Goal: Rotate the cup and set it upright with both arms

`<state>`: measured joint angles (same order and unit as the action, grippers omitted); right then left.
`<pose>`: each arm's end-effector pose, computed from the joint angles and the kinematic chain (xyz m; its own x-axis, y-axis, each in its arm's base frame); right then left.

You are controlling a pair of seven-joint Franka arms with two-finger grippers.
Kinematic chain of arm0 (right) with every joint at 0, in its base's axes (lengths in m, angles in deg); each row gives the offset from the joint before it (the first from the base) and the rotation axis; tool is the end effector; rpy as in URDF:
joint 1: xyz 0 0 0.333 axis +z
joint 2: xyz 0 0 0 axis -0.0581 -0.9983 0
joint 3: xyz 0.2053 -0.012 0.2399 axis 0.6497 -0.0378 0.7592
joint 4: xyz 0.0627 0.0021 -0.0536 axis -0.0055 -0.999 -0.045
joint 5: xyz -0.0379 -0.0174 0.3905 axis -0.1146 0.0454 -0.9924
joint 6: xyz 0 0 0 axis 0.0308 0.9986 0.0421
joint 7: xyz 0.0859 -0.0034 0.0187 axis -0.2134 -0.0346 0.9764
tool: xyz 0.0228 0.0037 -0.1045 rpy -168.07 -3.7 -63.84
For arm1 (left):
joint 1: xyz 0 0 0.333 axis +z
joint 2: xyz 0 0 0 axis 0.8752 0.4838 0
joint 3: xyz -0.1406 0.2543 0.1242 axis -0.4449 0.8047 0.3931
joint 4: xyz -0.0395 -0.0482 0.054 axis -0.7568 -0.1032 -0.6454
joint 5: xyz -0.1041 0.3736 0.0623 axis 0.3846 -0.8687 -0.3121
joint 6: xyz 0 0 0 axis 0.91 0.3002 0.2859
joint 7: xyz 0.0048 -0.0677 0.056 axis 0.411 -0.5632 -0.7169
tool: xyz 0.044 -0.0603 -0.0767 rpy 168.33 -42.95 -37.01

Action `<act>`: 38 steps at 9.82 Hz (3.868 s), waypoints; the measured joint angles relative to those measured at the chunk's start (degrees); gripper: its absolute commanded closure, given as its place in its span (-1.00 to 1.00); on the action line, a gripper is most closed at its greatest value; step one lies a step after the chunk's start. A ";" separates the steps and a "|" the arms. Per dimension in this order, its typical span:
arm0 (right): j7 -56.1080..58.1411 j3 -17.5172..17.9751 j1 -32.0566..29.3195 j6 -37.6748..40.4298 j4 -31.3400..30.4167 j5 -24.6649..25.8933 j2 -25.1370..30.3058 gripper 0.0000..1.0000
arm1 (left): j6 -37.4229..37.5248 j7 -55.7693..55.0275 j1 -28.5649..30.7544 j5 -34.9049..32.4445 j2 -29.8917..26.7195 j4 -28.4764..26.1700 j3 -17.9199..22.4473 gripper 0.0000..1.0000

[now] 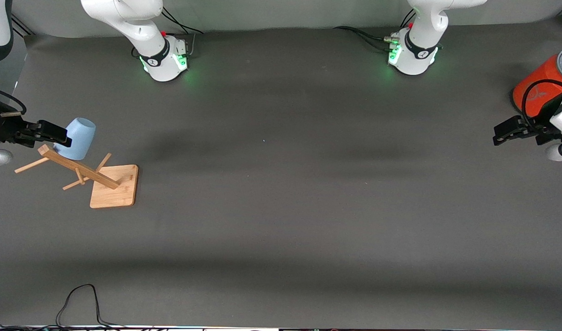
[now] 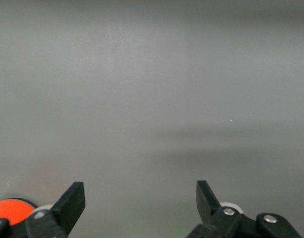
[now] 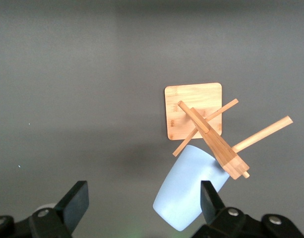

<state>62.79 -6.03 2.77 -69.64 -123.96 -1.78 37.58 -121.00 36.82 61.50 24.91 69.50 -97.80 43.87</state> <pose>0.5656 -0.0248 0.5926 0.9967 -0.0219 -0.0781 -0.0224 -0.9997 -0.0055 0.5696 -0.0019 0.5932 0.9993 -0.0111 -0.0350 -0.0113 -0.9999 -0.0058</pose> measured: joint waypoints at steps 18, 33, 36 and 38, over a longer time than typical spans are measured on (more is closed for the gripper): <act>-1.32 -6.57 -0.01 1.12 -8.92 0.22 10.01 -1.00 | -0.04 0.00 0.12 0.06 0.00 0.05 0.19 -1.00; -38.78 -8.17 0.23 -20.23 -29.76 0.22 9.63 -1.00 | -0.14 -0.19 0.05 0.11 0.36 0.05 0.01 -1.00; -38.78 -8.35 0.23 -21.66 -31.45 0.22 9.76 -1.00 | -0.14 -0.23 0.01 0.11 0.36 0.07 -0.12 -1.00; -38.77 -8.35 0.23 -21.67 -31.53 0.22 9.76 -0.47 | -0.14 -0.32 -0.01 0.11 0.36 0.08 -0.19 -1.00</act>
<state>24.02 -14.38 3.00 -91.31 -155.49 -1.56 47.35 -121.15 36.50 61.49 25.02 69.86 -97.72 43.68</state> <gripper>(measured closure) 0.013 0.000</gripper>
